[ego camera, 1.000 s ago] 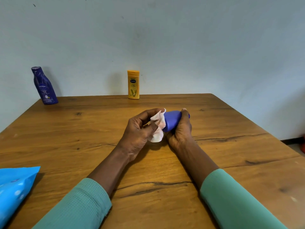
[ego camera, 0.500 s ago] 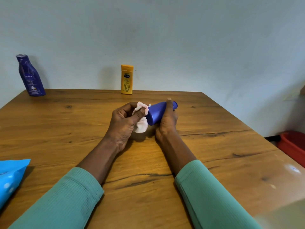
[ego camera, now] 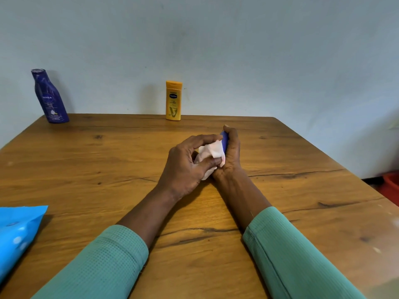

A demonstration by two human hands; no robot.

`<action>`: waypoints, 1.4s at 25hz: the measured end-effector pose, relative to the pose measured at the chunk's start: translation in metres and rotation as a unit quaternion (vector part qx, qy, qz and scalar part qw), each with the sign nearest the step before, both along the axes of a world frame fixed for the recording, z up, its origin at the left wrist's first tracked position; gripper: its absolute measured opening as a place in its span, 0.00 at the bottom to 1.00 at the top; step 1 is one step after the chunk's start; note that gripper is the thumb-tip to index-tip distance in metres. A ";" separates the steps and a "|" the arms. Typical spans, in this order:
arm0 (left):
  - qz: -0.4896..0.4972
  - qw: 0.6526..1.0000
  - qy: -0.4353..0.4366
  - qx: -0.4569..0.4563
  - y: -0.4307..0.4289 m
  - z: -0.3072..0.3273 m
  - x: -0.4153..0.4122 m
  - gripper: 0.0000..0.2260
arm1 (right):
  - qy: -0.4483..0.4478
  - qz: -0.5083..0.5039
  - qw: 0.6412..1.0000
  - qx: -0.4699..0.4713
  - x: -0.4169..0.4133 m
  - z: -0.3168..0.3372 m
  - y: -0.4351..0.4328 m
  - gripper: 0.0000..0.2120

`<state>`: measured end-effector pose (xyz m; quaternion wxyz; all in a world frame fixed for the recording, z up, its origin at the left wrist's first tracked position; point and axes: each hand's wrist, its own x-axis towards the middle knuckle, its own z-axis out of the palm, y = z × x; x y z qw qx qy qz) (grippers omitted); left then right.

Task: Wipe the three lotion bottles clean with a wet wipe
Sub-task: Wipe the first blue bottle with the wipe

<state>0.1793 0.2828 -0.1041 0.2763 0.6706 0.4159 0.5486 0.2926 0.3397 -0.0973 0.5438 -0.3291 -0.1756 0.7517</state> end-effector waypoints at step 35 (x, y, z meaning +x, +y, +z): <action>0.213 0.975 -0.056 0.011 -0.004 0.005 -0.003 0.15 | -0.286 -0.205 0.935 0.034 -0.030 -0.012 0.007 0.20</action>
